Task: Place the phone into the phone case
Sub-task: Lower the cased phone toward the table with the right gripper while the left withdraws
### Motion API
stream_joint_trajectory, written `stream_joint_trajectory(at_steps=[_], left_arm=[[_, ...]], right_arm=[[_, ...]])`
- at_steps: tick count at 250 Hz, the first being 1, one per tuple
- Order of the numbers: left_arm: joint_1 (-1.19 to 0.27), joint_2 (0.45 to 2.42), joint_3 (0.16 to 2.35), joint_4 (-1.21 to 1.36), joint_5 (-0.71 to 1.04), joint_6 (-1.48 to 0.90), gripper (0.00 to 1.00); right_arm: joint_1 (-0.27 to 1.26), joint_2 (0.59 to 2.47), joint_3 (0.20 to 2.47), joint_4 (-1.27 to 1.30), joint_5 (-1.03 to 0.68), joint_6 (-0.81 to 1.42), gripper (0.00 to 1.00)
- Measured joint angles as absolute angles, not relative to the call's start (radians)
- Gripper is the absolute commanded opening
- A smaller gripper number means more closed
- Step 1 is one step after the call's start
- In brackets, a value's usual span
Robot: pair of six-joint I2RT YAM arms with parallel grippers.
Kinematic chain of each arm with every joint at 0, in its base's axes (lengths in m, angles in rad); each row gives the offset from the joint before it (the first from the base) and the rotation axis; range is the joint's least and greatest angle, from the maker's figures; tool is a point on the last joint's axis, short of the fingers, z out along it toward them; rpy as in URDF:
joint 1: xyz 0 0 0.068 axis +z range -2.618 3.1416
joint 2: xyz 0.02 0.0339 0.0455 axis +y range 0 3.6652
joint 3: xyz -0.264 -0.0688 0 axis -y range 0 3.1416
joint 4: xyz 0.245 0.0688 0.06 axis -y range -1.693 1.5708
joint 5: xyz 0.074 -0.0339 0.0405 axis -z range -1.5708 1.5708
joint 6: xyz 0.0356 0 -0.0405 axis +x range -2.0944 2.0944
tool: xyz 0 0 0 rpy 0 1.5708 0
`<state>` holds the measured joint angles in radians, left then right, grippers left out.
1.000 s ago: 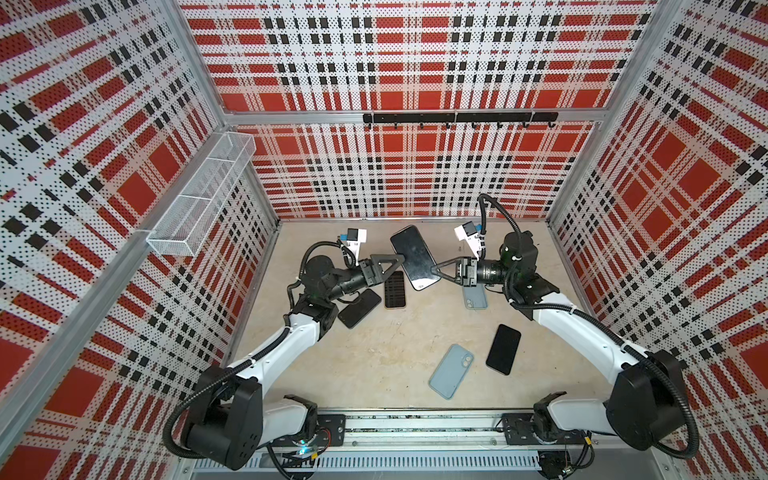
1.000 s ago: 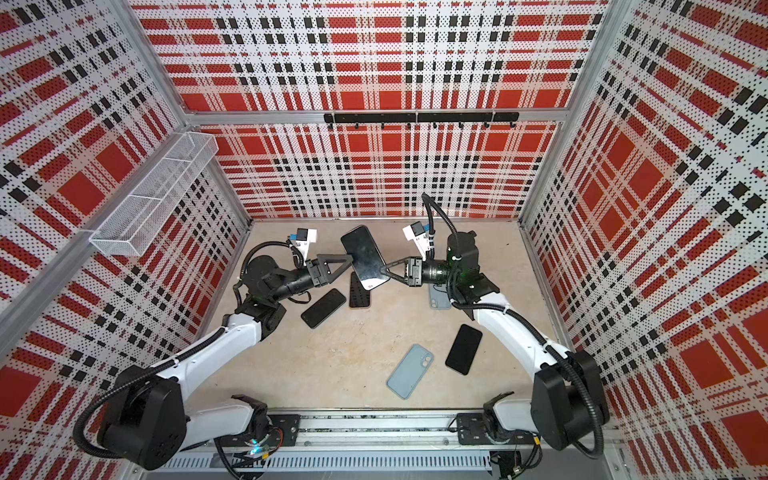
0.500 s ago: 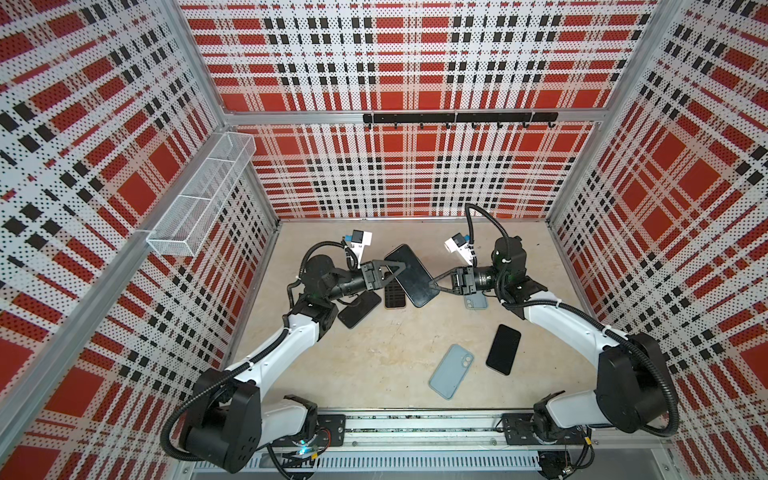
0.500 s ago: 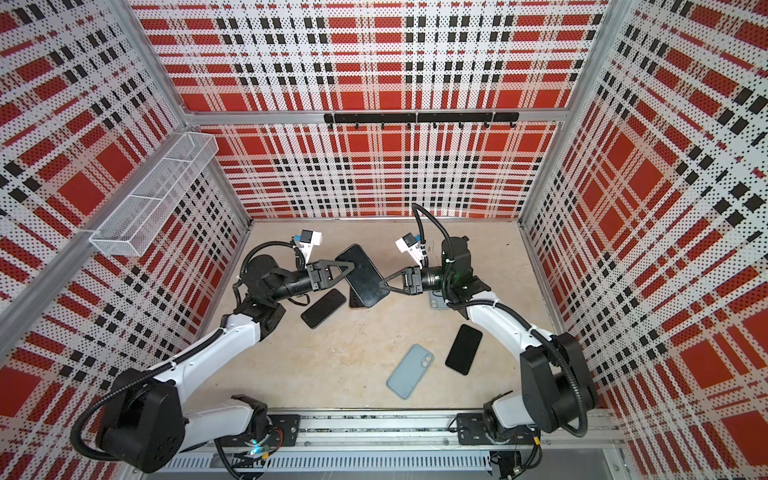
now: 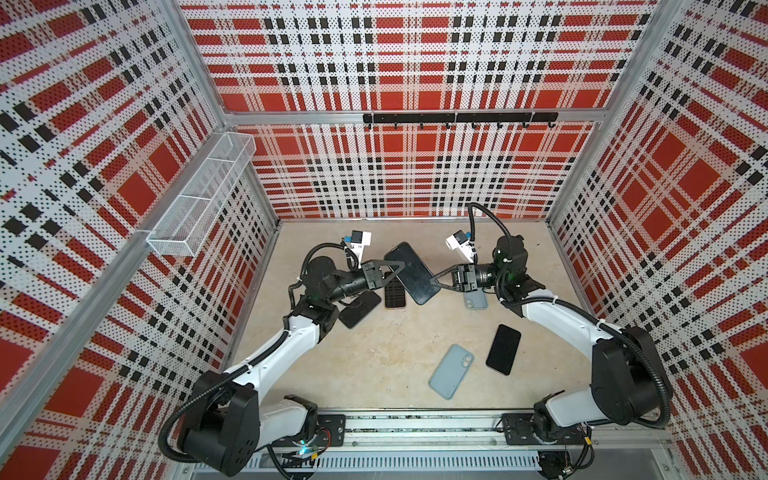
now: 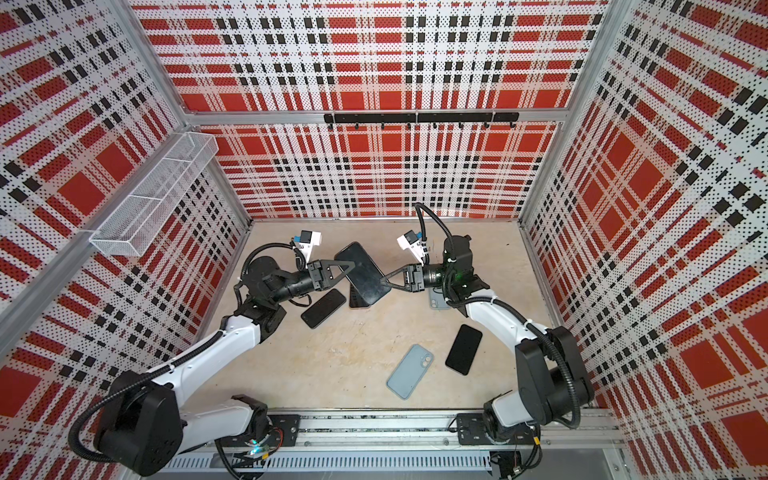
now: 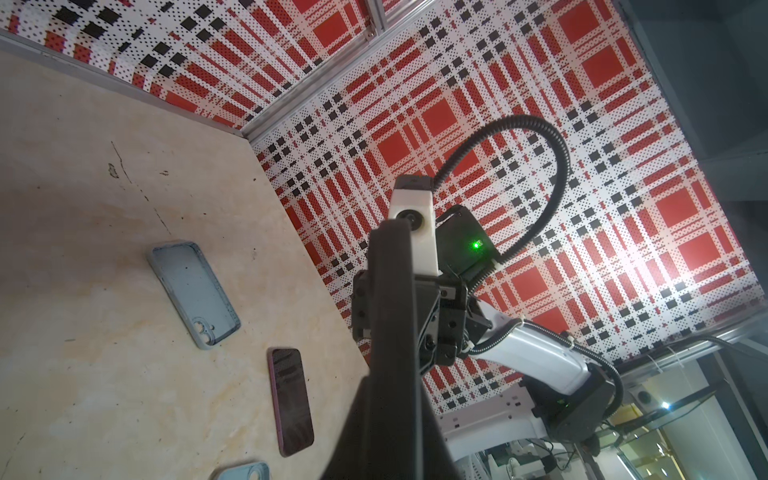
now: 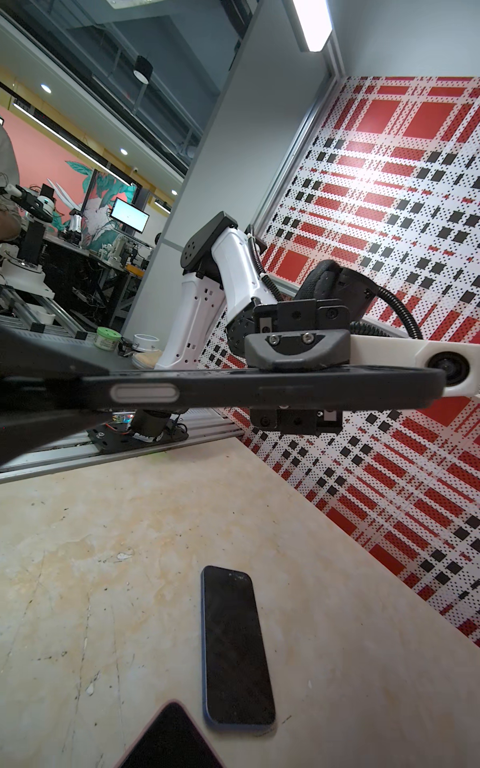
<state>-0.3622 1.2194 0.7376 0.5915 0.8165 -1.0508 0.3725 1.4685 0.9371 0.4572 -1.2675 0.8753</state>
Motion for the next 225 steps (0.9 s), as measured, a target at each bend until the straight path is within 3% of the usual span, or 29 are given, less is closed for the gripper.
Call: stream_joint_trajectory(at_steps=[14,33,65,120,185,225], left_arm=[[-0.369,1.208,0.735,0.597,0.786,-1.055,0.00],[-0.372,1.190,0.719,0.602,0.746,-1.059,0.00],[-0.375,1.187,0.702,0.626,0.651,-1.095,0.00],[-0.408,1.208,0.715,0.716,0.495,-1.143,0.00],[-0.458,1.273,0.746,0.786,0.402,-1.166,0.00],[-0.484,1.290,0.747,0.799,0.363,-1.168,0.00]], right_arm=[[0.366,1.471,0.937,0.495,-1.242,0.915,0.21],[0.346,1.473,0.937,0.551,-1.196,0.958,0.36],[0.329,1.465,0.921,0.631,-1.095,1.018,0.50],[0.357,1.398,0.805,0.704,-0.928,1.069,0.61],[0.451,1.409,0.753,0.837,-0.800,1.147,0.57],[0.492,1.479,0.754,0.996,-0.745,1.216,0.37]])
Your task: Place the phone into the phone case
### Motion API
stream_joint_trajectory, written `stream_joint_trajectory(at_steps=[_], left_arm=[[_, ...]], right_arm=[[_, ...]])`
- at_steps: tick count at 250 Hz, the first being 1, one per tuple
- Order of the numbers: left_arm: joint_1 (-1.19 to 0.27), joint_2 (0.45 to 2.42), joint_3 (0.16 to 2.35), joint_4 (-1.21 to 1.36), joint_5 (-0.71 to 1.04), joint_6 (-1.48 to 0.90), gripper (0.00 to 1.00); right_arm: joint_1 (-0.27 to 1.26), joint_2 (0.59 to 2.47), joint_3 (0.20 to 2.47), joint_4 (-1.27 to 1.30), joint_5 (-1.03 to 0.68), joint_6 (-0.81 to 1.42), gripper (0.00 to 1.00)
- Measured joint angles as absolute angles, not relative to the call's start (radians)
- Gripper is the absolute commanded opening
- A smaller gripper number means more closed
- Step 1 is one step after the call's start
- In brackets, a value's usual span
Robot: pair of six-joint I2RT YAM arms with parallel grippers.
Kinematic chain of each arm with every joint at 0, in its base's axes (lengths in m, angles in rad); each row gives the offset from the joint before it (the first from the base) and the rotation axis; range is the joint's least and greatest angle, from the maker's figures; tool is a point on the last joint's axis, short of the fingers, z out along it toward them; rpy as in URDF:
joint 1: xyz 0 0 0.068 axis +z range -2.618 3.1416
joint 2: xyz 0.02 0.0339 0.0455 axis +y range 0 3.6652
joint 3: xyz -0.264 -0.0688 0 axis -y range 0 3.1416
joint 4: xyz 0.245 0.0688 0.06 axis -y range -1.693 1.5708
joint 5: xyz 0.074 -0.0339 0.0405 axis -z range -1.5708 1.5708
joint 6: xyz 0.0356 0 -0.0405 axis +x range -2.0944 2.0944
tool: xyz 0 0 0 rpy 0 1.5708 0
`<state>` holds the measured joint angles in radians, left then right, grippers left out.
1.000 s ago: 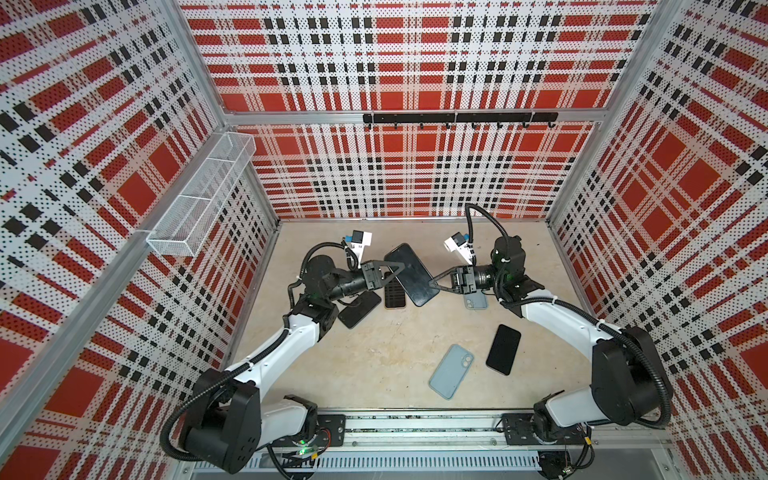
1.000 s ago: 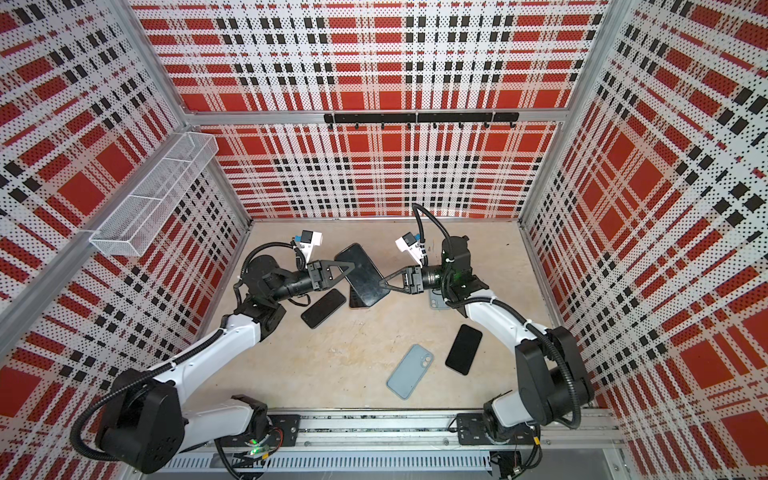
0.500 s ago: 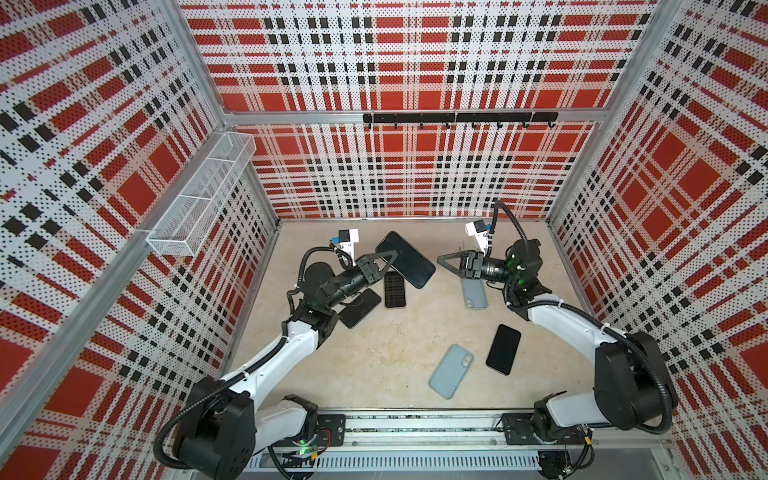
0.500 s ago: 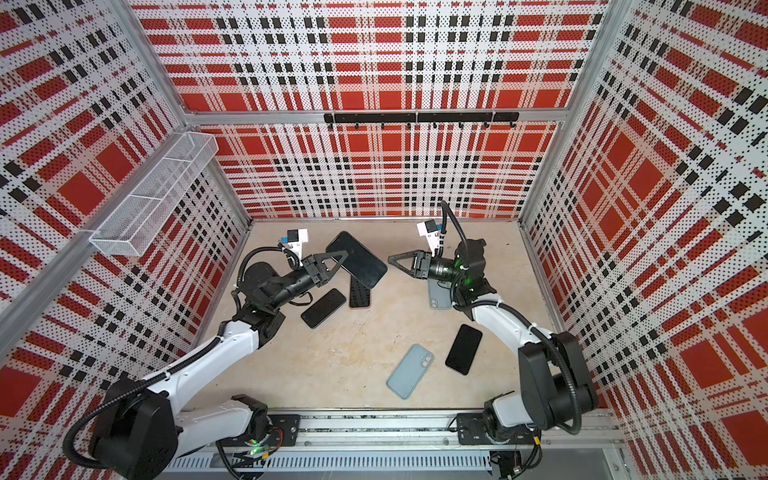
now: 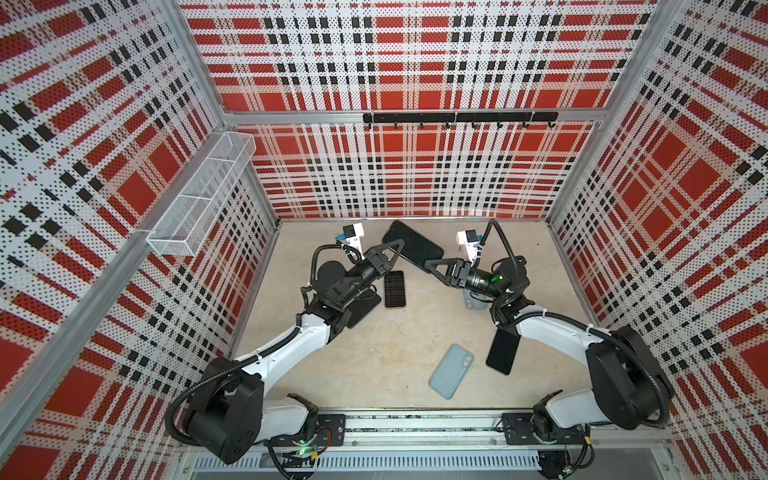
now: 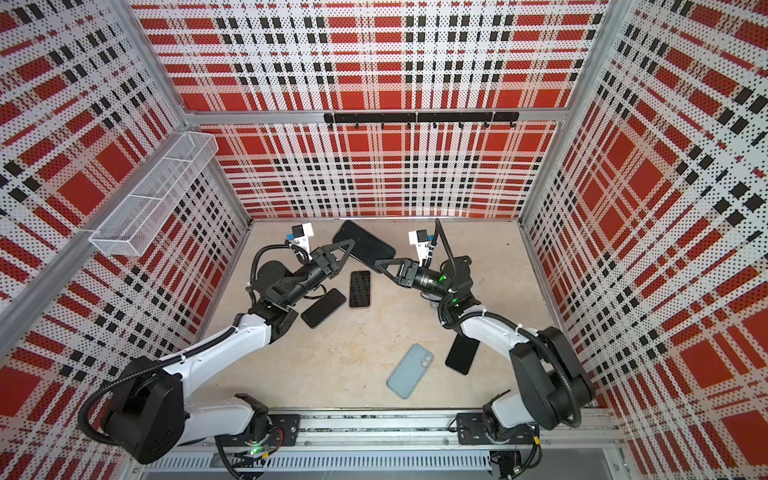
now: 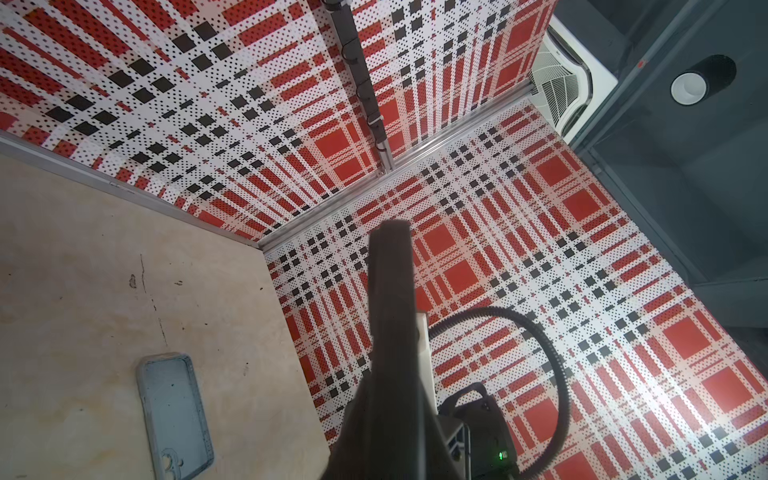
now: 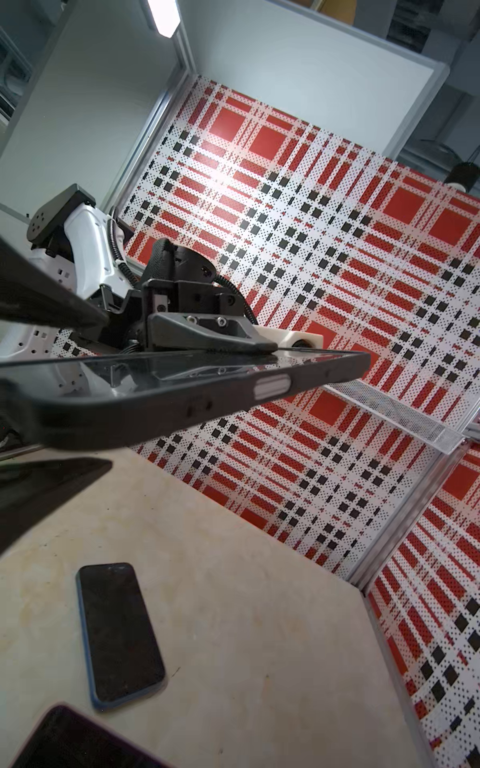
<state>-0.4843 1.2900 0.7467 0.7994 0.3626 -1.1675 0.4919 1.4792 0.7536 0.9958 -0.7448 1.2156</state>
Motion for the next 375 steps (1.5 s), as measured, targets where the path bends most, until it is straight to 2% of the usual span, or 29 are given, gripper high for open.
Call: stream_joint_trajectory(at_steps=[47,90,102,141,169,195,238,278,316,375], left_arm=[[-0.494,1.301,0.747,0.797,0.323,-1.154,0.00],[-0.495,1.304,0.747,0.824,0.323,-1.144,0.00],[-0.495,1.304,0.747,0.824,0.331,-1.139,0.17],[-0.463,1.286,0.752,0.749,0.417,-1.074,0.59],[-0.397,1.236,0.784,0.570,0.535,-1.001,0.75],[-0.310,1.175,0.878,0.303,0.616,-0.862,0.86],[-0.282,1.136,1.137,-0.138,0.664,-0.526,0.92],[-0.340,1.183,1.210,-0.381,0.692,-0.301,0.96],[-0.399,1.334,1.232,-0.561,0.733,-0.146,0.96],[-0.510,1.497,1.280,-0.742,0.810,0.026,0.86]], right_arm=[[0.506,1.575,0.754,1.189,-0.696,1.313,0.14],[0.509,1.581,0.754,1.253,-0.687,1.372,0.00],[0.509,1.576,0.754,1.245,-0.688,1.369,0.00],[0.489,1.534,0.754,1.118,-0.718,1.297,0.00],[0.440,1.485,0.780,0.929,-0.797,1.211,0.00],[0.384,1.446,0.879,0.614,-0.899,1.024,0.00],[0.359,1.432,1.086,-0.077,-0.986,0.498,0.00],[0.372,1.446,1.131,-0.490,-1.043,0.165,0.00],[0.417,1.508,1.168,-0.749,-1.046,-0.039,0.00],[0.497,1.551,1.237,-0.910,-1.045,-0.189,0.00]])
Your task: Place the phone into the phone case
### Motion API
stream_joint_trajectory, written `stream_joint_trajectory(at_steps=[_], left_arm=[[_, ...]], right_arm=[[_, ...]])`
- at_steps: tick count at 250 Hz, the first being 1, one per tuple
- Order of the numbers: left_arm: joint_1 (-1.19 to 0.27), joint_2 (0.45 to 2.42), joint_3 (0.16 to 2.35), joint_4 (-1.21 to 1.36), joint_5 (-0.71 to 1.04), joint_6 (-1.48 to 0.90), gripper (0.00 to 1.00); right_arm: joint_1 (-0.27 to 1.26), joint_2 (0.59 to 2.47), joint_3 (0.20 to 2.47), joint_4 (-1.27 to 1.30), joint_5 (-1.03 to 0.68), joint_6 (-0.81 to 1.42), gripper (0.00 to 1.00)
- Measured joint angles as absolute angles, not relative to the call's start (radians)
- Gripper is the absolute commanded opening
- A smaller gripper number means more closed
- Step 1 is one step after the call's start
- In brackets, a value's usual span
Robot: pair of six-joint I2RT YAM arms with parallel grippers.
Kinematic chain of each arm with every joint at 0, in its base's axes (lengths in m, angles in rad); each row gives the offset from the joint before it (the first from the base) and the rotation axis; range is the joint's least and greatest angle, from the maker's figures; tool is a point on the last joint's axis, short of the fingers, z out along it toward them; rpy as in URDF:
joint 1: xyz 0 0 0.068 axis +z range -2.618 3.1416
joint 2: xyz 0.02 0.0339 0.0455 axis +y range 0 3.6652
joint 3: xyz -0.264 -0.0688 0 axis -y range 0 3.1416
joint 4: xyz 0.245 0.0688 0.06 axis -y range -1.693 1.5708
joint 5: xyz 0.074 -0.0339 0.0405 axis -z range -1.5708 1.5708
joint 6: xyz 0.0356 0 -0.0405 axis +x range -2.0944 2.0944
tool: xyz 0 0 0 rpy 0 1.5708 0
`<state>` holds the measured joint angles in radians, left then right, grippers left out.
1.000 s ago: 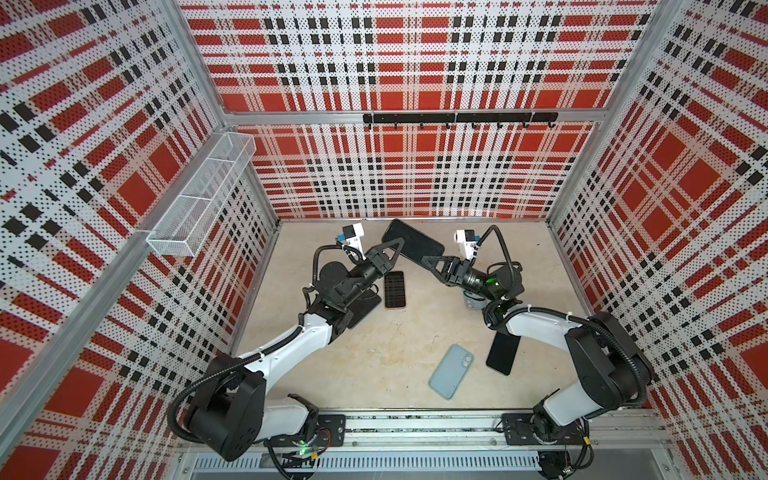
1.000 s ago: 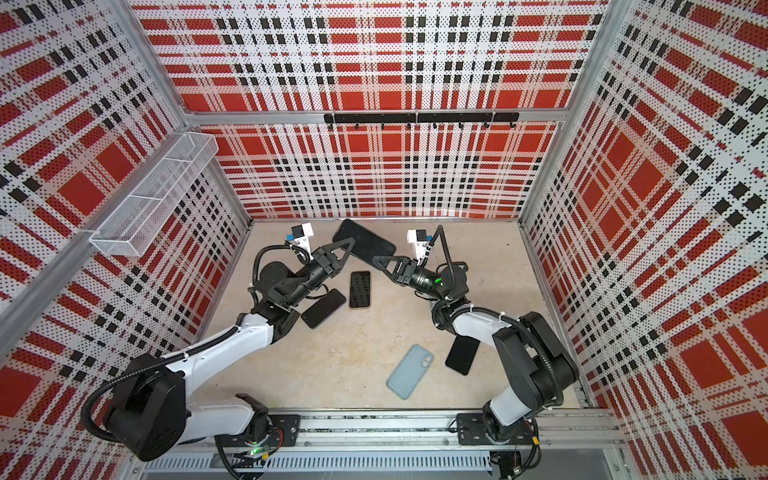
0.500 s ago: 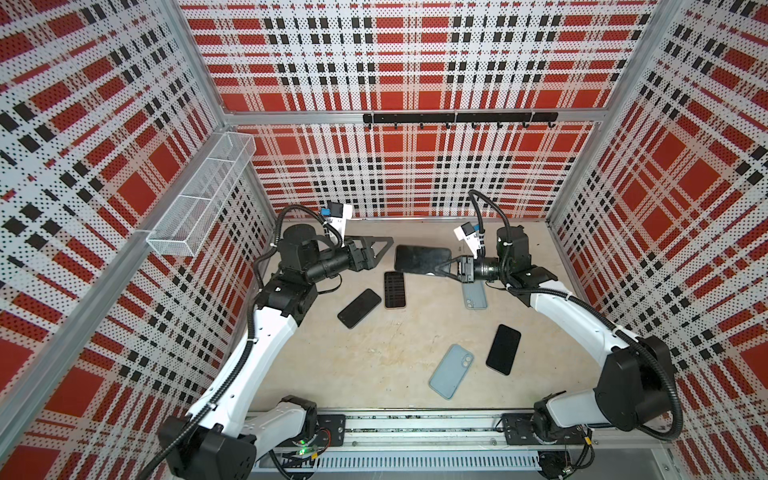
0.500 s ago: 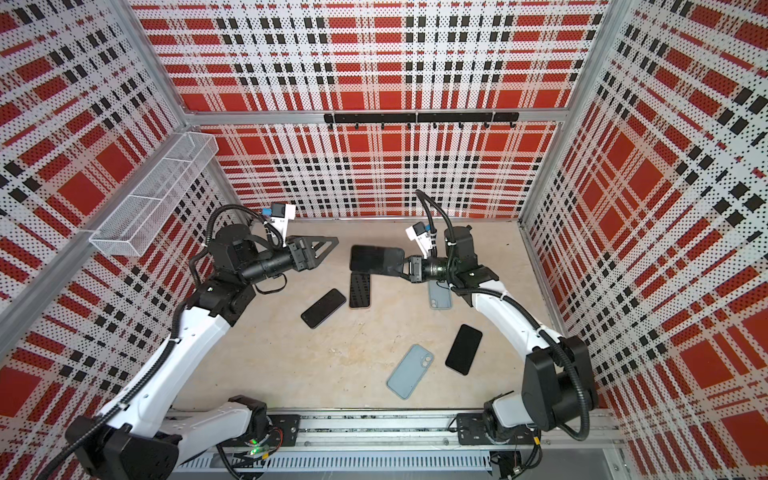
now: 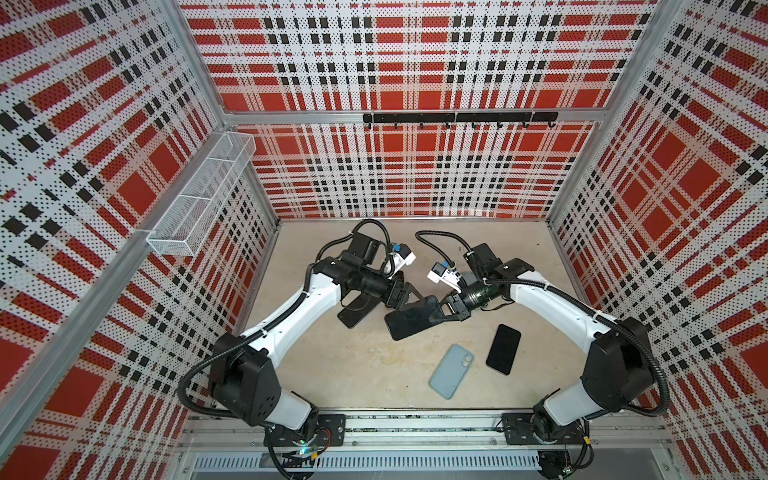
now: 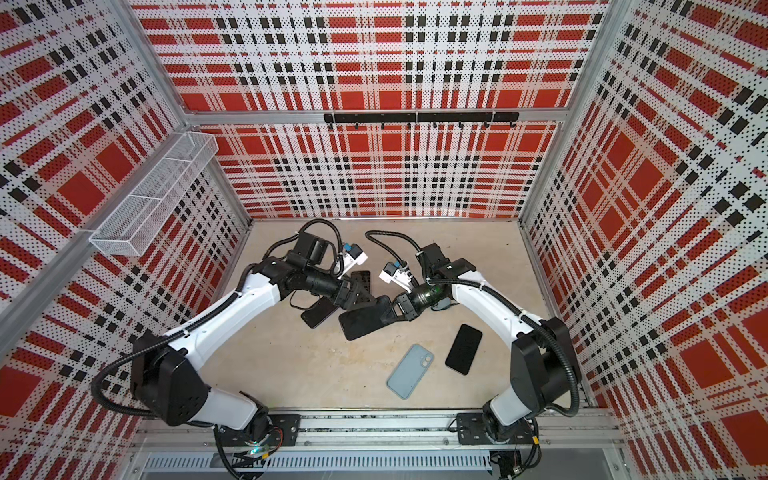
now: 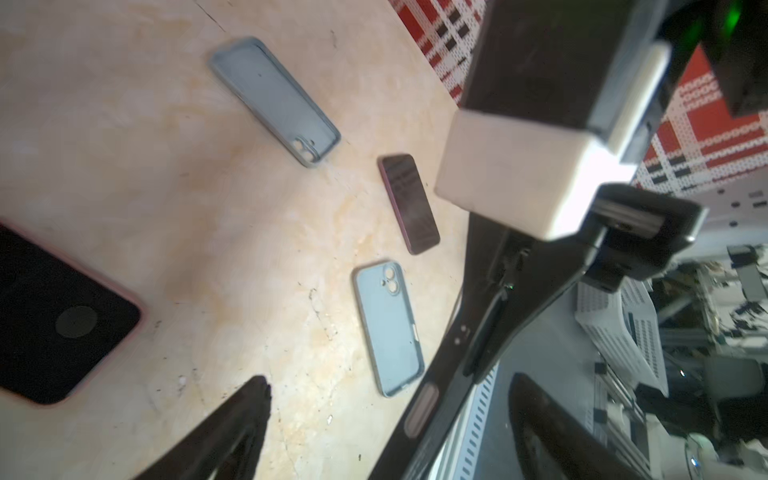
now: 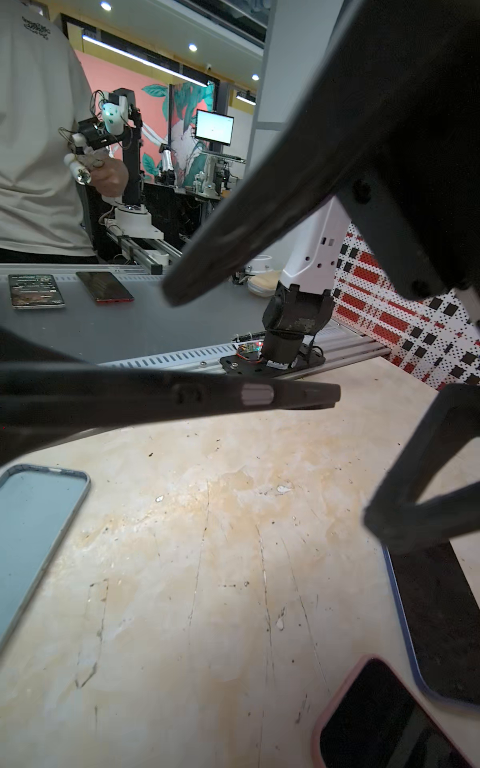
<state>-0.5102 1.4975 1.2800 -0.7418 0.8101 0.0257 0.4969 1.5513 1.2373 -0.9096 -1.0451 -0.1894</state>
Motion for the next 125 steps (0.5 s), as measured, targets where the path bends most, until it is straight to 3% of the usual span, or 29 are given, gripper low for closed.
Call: stream_joint_trajectory(at_steps=[49,74,125], left_arm=[[-0.529,1.493,1.277,-0.782,0.876,0.083,0.69],[-0.530,1.481,1.264,-0.781,0.886,0.094,0.51],[-0.525,1.479,1.262,-0.755,0.887,0.099,0.35]], right_arm=[[0.487,1.551,1.251,-0.945,-1.041,-0.240,0.00],[0.476,1.551,1.251,-0.948,-1.046,-0.249,0.00],[0.458,1.530,1.248,-0.953,-1.073,-0.245,0.00]])
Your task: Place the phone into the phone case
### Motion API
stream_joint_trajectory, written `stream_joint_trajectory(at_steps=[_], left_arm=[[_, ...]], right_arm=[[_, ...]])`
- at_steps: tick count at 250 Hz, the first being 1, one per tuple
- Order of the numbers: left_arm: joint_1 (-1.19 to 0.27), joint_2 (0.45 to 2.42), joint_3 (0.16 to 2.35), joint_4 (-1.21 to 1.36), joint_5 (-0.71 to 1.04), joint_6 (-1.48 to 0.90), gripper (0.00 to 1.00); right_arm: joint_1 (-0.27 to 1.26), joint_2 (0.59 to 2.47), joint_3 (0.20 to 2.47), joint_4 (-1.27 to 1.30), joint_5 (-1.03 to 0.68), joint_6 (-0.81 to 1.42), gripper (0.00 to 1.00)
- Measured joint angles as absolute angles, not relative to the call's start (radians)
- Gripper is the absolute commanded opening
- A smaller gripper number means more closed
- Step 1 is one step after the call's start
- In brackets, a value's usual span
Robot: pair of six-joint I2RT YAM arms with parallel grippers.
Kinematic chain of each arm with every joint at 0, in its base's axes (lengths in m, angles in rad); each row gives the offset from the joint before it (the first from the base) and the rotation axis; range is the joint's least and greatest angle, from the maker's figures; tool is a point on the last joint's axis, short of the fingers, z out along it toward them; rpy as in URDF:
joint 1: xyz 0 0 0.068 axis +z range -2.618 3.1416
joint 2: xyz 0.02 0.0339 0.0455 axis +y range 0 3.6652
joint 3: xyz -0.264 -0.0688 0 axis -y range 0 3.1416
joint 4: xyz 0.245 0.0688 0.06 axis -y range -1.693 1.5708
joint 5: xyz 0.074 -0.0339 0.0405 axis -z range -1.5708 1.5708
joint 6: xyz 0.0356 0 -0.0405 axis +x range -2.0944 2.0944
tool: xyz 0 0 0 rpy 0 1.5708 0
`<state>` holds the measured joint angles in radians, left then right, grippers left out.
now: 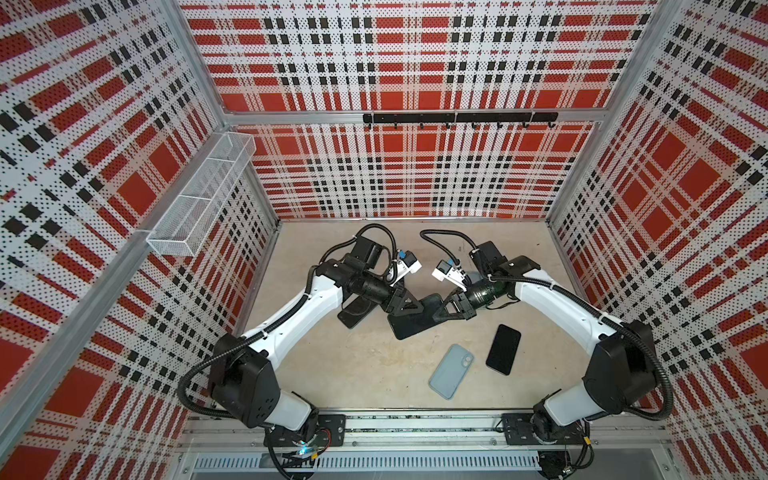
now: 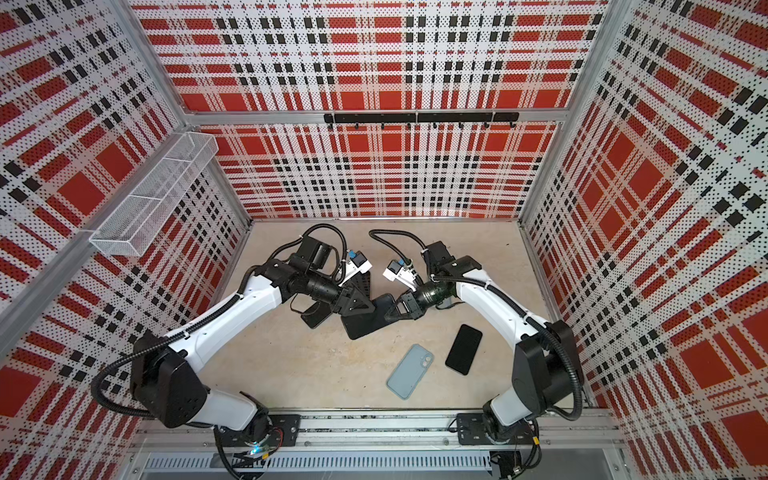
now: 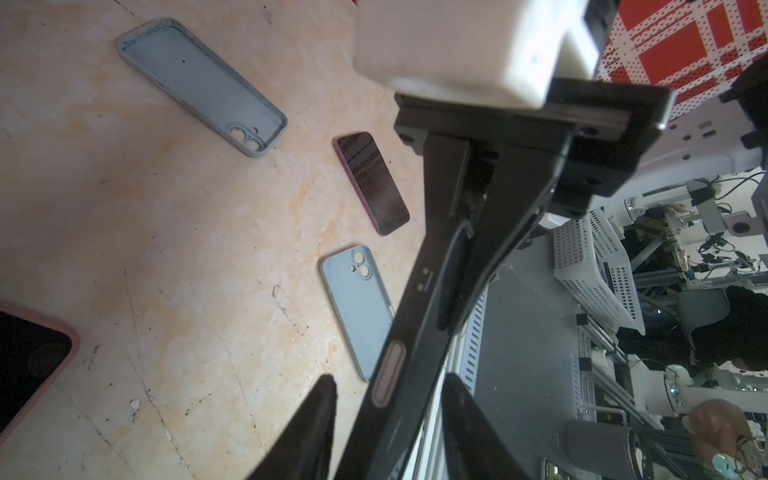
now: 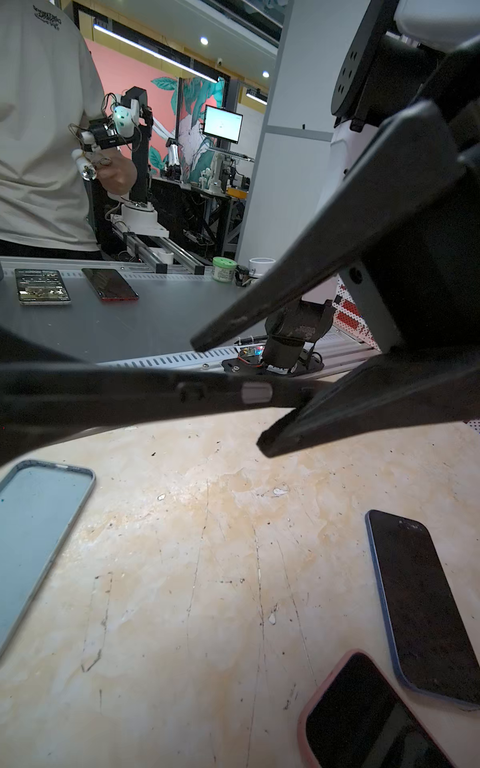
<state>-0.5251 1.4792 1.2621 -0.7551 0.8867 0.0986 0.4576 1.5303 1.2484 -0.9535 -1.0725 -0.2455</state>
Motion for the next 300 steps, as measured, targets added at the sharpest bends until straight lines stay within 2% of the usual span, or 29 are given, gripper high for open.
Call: stream_joint_trajectory(at_steps=[22,43,71,98,102,110,125,138,156,169,247,300], left_arm=[[-0.525,1.480,1.262,-0.746,0.888,0.096,0.31],[-0.526,1.483,1.262,-0.743,0.899,0.102,0.23],[-0.530,1.487,1.262,-0.742,0.930,0.129,0.00],[-0.529,1.488,1.261,-0.723,0.964,0.127,0.00],[-0.529,1.488,1.259,-0.718,0.967,0.122,0.00],[-0.529,1.488,1.253,-0.702,0.971,0.110,0.00],[-0.531,1.488,1.232,-0.658,0.977,0.061,0.00],[-0.536,1.486,1.200,-0.604,0.974,0.005,0.00],[-0.545,1.485,1.142,-0.512,0.956,-0.101,0.00],[-0.552,1.484,1.090,-0.451,0.931,-0.189,0.00],[-0.567,1.496,1.006,-0.108,0.682,-0.587,0.00],[-0.569,1.639,0.991,0.110,0.478,-0.761,0.00]], right_arm=[[0.452,1.518,1.248,-0.954,-1.077,-0.238,0.00],[0.446,1.513,1.242,-0.950,-1.079,-0.233,0.00],[0.424,1.508,1.218,-0.927,-1.105,-0.228,0.00],[0.396,1.484,1.182,-0.868,-1.138,-0.205,0.00],[0.392,1.478,1.175,-0.856,-1.139,-0.194,0.04],[0.387,1.470,1.163,-0.830,-1.142,-0.175,0.19],[0.371,1.450,1.137,-0.765,-1.135,-0.118,0.21],[0.351,1.441,1.120,-0.696,-1.120,-0.063,0.35],[0.324,1.437,1.097,-0.587,-1.085,0.024,0.40],[0.303,1.433,1.085,-0.515,-1.062,0.088,0.48],[0.104,1.385,0.958,-0.284,-0.837,0.413,0.49],[0.091,1.247,0.860,-0.283,-0.700,0.482,0.50]])
